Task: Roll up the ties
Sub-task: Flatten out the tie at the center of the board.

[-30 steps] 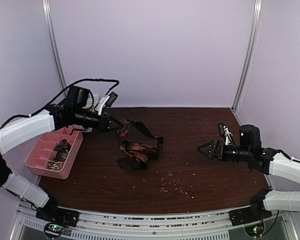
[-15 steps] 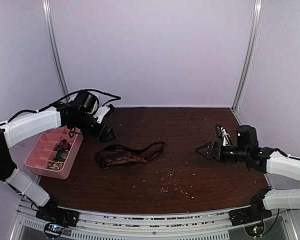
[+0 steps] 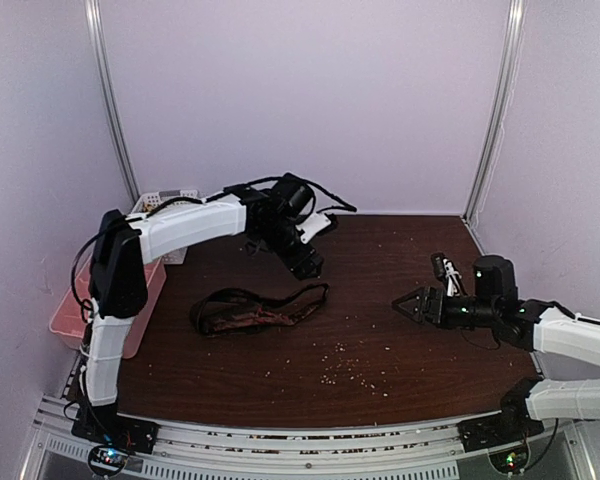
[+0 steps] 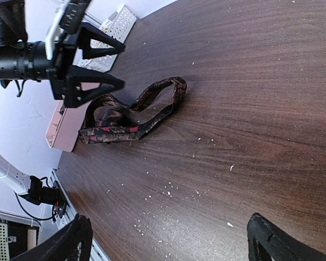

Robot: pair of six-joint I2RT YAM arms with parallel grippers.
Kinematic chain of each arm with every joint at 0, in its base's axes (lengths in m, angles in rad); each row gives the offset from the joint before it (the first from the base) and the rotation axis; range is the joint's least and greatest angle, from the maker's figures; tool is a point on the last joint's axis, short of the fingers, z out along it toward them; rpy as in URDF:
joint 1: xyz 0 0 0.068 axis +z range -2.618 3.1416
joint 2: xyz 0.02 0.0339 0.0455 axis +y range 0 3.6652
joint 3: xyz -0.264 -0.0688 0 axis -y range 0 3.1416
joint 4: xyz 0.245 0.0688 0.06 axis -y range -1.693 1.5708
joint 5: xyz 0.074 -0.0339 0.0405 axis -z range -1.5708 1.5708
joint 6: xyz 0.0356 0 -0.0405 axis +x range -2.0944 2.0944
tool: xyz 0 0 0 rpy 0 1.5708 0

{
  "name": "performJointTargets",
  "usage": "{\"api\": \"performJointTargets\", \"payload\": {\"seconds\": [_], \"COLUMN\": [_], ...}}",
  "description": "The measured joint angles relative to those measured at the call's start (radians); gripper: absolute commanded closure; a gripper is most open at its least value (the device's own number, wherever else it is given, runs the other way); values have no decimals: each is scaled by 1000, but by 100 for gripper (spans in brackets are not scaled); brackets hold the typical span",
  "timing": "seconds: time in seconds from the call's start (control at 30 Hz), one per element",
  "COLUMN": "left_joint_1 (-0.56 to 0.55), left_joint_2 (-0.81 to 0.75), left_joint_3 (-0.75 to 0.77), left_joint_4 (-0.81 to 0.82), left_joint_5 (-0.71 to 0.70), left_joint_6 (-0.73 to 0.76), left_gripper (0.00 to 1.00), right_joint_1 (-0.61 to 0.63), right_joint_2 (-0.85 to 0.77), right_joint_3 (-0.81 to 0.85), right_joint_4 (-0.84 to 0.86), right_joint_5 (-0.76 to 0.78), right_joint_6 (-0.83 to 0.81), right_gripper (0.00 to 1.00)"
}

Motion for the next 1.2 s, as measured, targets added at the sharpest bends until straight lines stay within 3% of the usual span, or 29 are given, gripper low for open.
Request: {"api": "performJointTargets", "payload": {"seconds": [0.23, 0.43, 0.53, 0.7, 1.0, 1.2], "left_joint_1": [-36, -35, -35, -35, -66, -201], "left_joint_2": [223, 330, 363, 391, 309, 92], "left_joint_3": [187, 287, 302, 302, 325, 366], "left_joint_4": [-53, -57, -56, -58, -30, 135], "left_joint_5": [8, 48, 52, 44, 103, 156], "left_joint_6": [-3, -25, -40, -65, -80, -111], "left_gripper": [10, 16, 35, 98, 100, 100], "right_joint_1": [-8, -12, -14, -20, -31, -40], "right_joint_2": [-41, -47, -62, -88, -130, -160], "right_joint_3": [-24, -35, -37, -38, -74, -89], "right_joint_4": [-4, -8, -10, -24, -37, -40], "right_joint_5": [12, 13, 13, 14, 27, 46], "right_joint_6": [0, 1, 1, 0, 6, 19], "right_gripper": [1, 1, 0, 1, 0, 1]}}
